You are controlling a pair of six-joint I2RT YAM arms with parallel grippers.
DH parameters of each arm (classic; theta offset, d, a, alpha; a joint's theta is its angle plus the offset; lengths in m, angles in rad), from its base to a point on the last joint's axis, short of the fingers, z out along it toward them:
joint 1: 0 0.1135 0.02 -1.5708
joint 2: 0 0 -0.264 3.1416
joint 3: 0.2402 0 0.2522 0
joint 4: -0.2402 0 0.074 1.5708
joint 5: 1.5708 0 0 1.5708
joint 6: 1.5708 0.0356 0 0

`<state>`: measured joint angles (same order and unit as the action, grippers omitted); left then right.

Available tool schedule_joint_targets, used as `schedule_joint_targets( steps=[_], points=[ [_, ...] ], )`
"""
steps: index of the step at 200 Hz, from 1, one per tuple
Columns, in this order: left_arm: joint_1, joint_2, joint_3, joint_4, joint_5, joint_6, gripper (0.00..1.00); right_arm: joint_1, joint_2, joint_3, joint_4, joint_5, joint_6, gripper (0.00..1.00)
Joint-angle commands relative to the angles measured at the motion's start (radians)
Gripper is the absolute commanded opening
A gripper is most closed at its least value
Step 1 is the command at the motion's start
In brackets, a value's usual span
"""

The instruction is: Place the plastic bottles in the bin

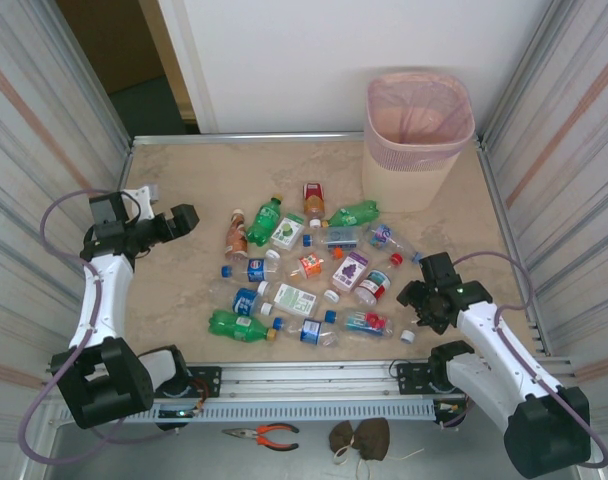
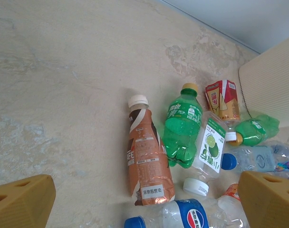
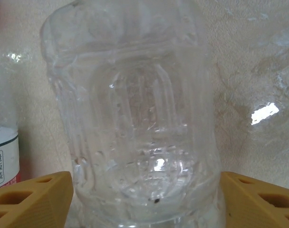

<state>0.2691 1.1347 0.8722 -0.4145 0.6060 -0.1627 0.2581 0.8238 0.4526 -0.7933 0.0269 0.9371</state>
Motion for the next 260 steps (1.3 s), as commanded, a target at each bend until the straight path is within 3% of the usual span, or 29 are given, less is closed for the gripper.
schedule_joint_targets(
  steps=[1, 56, 136, 197, 260],
  points=[
    [0.006, -0.024, -0.012, 0.01, 0.02, -0.008, 0.98, 0.009, -0.013, -0.019, 0.015, 0.013, 0.023, 0.74],
    [0.007, -0.024, -0.012, 0.007, 0.014, -0.006, 0.98, 0.009, -0.029, -0.025, 0.019, 0.017, 0.025, 0.62],
    [0.008, -0.023, -0.012, 0.011, 0.016, -0.007, 0.99, 0.009, -0.074, 0.113, -0.077, 0.077, 0.005, 0.61],
    [0.01, -0.038, -0.016, 0.02, 0.023, -0.007, 0.98, 0.007, -0.009, 0.459, -0.159, 0.171, -0.183, 0.61],
    [0.011, -0.04, -0.019, 0.026, 0.031, -0.012, 0.98, 0.006, 0.277, 0.936, -0.055, 0.134, -0.44, 0.61]
  ],
)
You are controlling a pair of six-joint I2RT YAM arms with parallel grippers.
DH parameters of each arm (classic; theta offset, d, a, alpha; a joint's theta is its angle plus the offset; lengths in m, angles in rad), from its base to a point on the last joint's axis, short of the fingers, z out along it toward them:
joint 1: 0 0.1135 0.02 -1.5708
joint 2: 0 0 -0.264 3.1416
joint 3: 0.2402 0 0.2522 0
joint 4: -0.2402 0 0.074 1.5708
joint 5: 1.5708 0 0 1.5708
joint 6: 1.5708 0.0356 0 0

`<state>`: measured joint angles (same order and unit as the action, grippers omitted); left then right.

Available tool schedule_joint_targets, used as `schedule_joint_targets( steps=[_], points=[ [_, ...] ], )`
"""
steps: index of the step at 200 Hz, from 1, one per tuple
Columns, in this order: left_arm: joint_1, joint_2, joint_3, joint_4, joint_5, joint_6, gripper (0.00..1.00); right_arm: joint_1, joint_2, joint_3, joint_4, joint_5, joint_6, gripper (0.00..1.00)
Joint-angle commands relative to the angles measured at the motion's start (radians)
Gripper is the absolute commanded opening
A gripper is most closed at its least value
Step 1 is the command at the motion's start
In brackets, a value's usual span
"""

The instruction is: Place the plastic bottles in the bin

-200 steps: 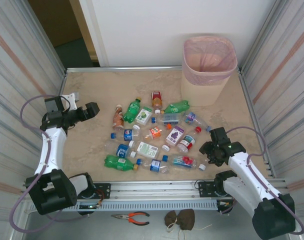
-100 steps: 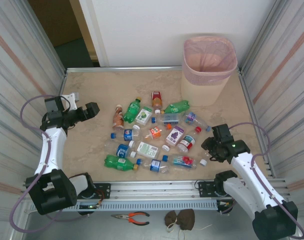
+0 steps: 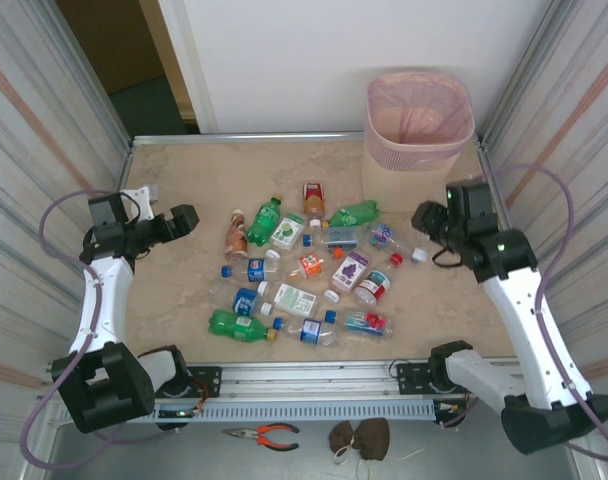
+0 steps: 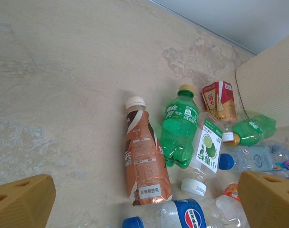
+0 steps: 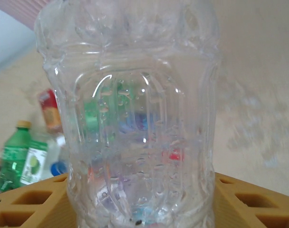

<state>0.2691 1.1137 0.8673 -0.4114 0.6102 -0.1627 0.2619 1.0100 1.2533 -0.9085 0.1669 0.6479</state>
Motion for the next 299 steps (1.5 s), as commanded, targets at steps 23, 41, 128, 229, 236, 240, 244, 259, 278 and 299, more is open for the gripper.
schedule_joint_targets(
  steps=[23, 41, 128, 229, 236, 240, 244, 259, 278, 299],
  points=[
    [0.011, -0.024, -0.015, 0.023, 0.026, -0.012, 0.98, 0.001, 0.201, 0.277, 0.15, -0.029, -0.237, 0.61],
    [0.01, -0.026, -0.016, 0.025, 0.026, -0.012, 0.98, -0.013, 0.295, 0.379, 0.218, -0.061, -0.294, 0.61],
    [0.011, -0.037, -0.019, 0.017, 0.001, -0.003, 0.98, -0.154, 0.778, 0.835, 0.337, -0.264, -0.392, 0.6],
    [0.01, -0.034, -0.016, 0.005, -0.018, 0.007, 0.98, -0.167, 1.182, 1.199, 0.056, -0.353, -0.49, 0.58],
    [0.011, -0.033, -0.017, 0.005, -0.018, 0.007, 0.98, -0.167, 1.196, 1.199, 0.045, -0.36, -0.492, 0.58],
    [0.011, -0.033, -0.016, 0.005, -0.018, 0.006, 0.98, -0.166, 1.205, 1.199, 0.039, -0.361, -0.493, 0.58],
    [0.011, -0.033, -0.017, 0.005, -0.018, 0.007, 0.98, -0.165, 1.212, 1.199, 0.034, -0.363, -0.494, 0.58],
    [0.011, -0.029, -0.015, 0.005, -0.016, 0.006, 0.98, -0.166, 1.247, 1.199, 0.01, -0.374, -0.502, 0.57],
    [0.011, -0.026, -0.016, 0.005, -0.012, 0.008, 0.98, -0.167, 1.284, 1.201, -0.013, -0.381, -0.517, 0.57],
    [0.011, -0.023, -0.016, 0.003, -0.012, 0.008, 0.98, -0.166, 1.317, 1.203, -0.037, -0.386, -0.529, 0.58]
  ],
)
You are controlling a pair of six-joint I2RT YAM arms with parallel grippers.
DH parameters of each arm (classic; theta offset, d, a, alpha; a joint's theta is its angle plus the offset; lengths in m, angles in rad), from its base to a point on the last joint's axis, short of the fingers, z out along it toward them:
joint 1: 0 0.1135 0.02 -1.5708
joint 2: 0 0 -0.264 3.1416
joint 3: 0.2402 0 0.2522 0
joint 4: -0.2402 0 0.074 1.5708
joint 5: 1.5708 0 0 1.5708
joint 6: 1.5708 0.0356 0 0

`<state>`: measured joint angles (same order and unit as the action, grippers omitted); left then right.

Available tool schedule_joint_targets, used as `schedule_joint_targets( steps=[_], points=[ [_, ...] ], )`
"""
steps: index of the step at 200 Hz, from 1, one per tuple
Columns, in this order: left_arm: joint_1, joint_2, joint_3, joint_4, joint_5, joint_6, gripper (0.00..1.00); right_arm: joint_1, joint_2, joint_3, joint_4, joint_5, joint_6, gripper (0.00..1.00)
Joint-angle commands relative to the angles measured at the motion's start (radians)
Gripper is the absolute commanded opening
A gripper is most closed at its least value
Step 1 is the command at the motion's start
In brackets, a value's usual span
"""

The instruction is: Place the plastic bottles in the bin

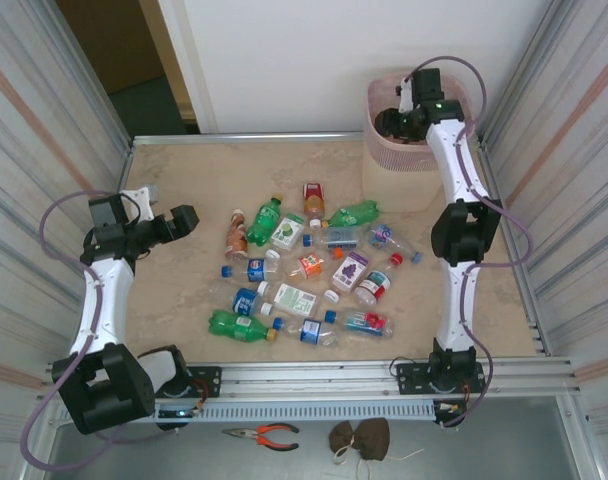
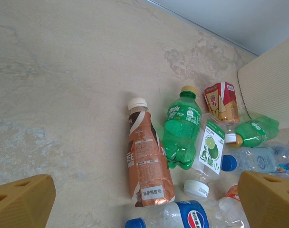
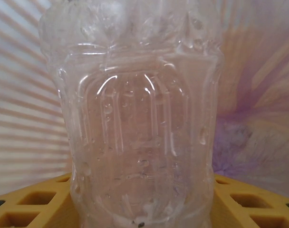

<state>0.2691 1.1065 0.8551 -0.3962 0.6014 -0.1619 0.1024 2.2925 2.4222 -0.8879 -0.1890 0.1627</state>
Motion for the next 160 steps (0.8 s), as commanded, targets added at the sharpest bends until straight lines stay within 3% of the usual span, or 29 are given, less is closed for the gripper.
schedule_joint_targets(
  steps=[1, 78, 160],
  points=[
    [0.011, -0.016, -0.004, -0.012, -0.003, 0.007, 0.98, -0.007, 0.037, 0.034, -0.059, -0.03, -0.044, 0.58],
    [0.012, -0.005, -0.002, -0.016, 0.003, 0.008, 0.98, -0.01, 0.146, 0.037, -0.121, -0.061, -0.072, 0.62],
    [0.008, 0.004, 0.001, -0.022, 0.011, 0.007, 0.97, -0.016, 0.093, 0.041, -0.123, -0.058, -0.061, 0.77]
  ],
)
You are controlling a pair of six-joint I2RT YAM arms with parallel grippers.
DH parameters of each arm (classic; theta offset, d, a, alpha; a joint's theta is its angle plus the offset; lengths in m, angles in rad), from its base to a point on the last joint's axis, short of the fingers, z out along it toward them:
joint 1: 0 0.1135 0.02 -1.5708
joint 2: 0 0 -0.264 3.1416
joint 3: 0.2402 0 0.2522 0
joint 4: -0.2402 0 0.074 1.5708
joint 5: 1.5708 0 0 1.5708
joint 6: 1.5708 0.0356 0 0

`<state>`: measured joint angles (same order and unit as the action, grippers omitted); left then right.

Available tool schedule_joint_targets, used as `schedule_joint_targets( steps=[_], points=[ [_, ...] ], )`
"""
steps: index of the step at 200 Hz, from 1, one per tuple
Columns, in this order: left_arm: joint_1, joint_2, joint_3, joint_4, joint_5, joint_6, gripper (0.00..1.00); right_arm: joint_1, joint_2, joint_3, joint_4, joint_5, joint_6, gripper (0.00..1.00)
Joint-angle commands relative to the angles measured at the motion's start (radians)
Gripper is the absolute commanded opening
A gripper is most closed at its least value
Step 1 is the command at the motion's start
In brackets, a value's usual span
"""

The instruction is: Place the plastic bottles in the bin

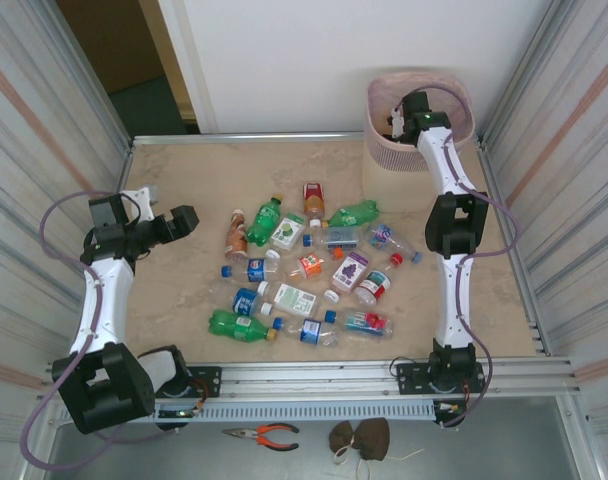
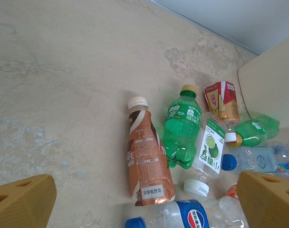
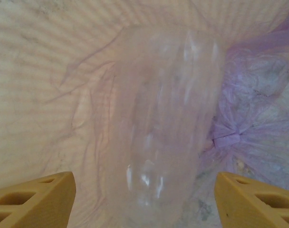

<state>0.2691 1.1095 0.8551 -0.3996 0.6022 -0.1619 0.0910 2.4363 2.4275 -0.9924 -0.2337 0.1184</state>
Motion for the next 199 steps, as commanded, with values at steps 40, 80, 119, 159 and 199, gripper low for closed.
schedule_joint_targets(
  steps=[40, 80, 119, 159, 199],
  points=[
    [-0.014, 0.007, 0.006, -0.027, -0.003, 0.015, 0.95, -0.007, -0.121, 0.038, -0.026, -0.003, -0.007, 0.77],
    [-0.052, 0.025, 0.022, -0.051, -0.038, 0.03, 0.93, -0.033, -0.236, 0.038, -0.028, 0.009, 0.037, 0.77],
    [-0.13, 0.071, 0.046, -0.088, -0.096, 0.025, 0.92, -0.056, -0.338, 0.038, -0.045, 0.011, 0.064, 0.77],
    [-0.254, 0.16, 0.081, -0.123, -0.191, 0.011, 0.91, -0.058, -0.446, 0.017, -0.08, 0.023, 0.068, 0.77],
    [-0.366, 0.314, 0.137, -0.163, -0.289, 0.004, 0.9, -0.057, -0.617, -0.143, -0.043, 0.035, 0.082, 0.77]
  ],
)
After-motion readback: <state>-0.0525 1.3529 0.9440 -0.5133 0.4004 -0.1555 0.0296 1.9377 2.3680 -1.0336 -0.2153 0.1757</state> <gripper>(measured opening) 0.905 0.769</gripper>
